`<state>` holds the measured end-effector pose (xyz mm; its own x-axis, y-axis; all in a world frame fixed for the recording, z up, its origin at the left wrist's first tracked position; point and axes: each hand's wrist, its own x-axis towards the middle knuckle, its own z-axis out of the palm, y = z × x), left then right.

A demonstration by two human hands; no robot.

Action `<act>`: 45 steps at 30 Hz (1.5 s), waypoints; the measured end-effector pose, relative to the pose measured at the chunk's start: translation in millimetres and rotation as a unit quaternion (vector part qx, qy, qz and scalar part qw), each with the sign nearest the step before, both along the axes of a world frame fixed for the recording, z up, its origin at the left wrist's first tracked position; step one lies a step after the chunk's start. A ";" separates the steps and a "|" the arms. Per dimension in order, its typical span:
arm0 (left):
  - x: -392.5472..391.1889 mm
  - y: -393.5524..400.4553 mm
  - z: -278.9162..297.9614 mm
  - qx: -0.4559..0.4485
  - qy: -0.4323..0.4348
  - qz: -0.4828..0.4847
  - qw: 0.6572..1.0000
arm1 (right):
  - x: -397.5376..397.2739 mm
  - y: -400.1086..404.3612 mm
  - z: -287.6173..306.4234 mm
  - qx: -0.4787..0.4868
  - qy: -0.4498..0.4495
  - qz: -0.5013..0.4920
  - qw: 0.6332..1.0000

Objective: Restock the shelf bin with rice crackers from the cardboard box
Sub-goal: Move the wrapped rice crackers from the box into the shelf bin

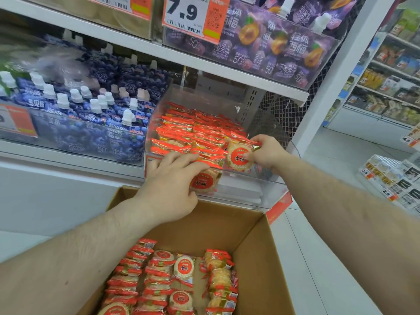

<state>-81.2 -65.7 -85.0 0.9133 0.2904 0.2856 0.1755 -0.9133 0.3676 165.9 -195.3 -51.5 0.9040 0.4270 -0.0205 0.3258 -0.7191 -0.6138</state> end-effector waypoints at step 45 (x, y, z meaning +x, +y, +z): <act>-31.4 6.2 -64.8 -0.068 0.379 -0.091 0.918 | -206.3 9.2 -271.0 -0.215 0.256 0.133 0.933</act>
<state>-112.6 -59.5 -149.8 0.8719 0.0984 -0.4798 0.2765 -0.9074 0.3164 -40.4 -186.0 -322.5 0.5919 0.4887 -0.6410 0.2720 -0.8697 -0.4119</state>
